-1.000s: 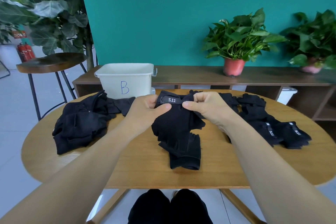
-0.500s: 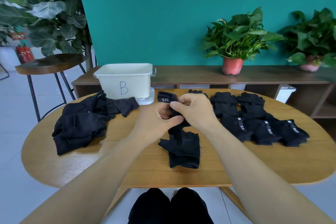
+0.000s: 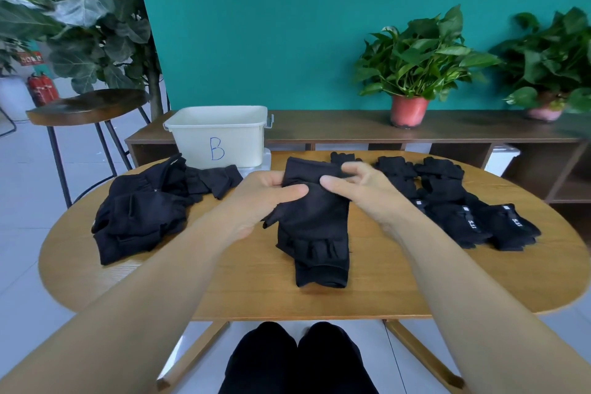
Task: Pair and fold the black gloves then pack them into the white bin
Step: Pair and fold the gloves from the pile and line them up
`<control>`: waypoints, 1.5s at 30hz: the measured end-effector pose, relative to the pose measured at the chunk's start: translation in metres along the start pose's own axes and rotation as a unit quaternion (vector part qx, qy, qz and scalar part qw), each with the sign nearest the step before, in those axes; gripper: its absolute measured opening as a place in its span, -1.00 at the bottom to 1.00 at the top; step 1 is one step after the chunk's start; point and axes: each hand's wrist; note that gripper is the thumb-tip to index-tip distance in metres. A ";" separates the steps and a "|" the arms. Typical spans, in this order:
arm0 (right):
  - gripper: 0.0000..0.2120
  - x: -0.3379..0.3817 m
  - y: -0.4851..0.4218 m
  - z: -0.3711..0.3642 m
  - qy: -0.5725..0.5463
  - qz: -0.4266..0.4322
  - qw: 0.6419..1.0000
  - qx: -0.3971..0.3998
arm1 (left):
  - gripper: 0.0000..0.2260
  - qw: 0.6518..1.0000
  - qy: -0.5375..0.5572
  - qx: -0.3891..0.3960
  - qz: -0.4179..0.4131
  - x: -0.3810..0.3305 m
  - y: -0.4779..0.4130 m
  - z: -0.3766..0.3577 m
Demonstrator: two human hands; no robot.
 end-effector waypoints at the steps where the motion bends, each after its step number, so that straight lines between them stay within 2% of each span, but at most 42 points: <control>1: -0.64 -0.003 0.000 0.002 -0.003 -0.001 1.000 0.026 | -0.80 1.000 -0.001 0.012 0.000 0.001 -0.001 0.001; 4: -0.77 -0.004 0.000 0.008 -0.039 0.026 0.999 0.009 | -0.84 0.998 -0.053 0.032 -0.020 -0.002 -0.001 0.004; 9: -0.69 -0.003 -0.010 0.010 -0.018 0.038 0.999 -0.019 | -0.78 0.994 -0.094 0.044 -0.044 -0.001 -0.008 0.010; 14: -0.68 -0.006 -0.025 0.008 -0.004 0.047 0.997 -0.068 | -0.85 0.985 -0.149 0.034 -0.084 -0.005 -0.014 0.005; 17: -0.70 -0.015 -0.038 0.006 0.003 0.036 0.996 -0.087 | -0.60 0.975 -0.187 0.004 -0.117 -0.001 -0.022 -0.004; 23: -0.74 -0.038 -0.071 0.002 0.002 0.035 0.994 -0.105 | -0.55 0.967 -0.219 -0.021 -0.124 0.021 -0.061 -0.010; 33: -0.77 -0.071 -0.122 -0.001 0.004 0.054 0.991 -0.119 | -0.64 0.967 -0.218 -0.023 -0.131 0.054 -0.123 -0.019; 41: -0.78 -0.092 -0.115 -0.001 -0.019 0.047 0.995 -0.080 | -0.71 0.964 -0.240 -0.009 -0.119 0.071 -0.123 -0.019; 45: -0.72 -0.089 -0.092 0.004 -0.031 0.063 0.996 -0.060 | -0.88 0.965 -0.236 -0.007 -0.117 0.074 -0.109 -0.017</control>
Point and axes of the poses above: each hand's wrist, its own y-axis away from the middle knuckle, its own z-axis out of the back of the hand, x = y × z, and after that the axes turned 7 degrees about -x, right-handed
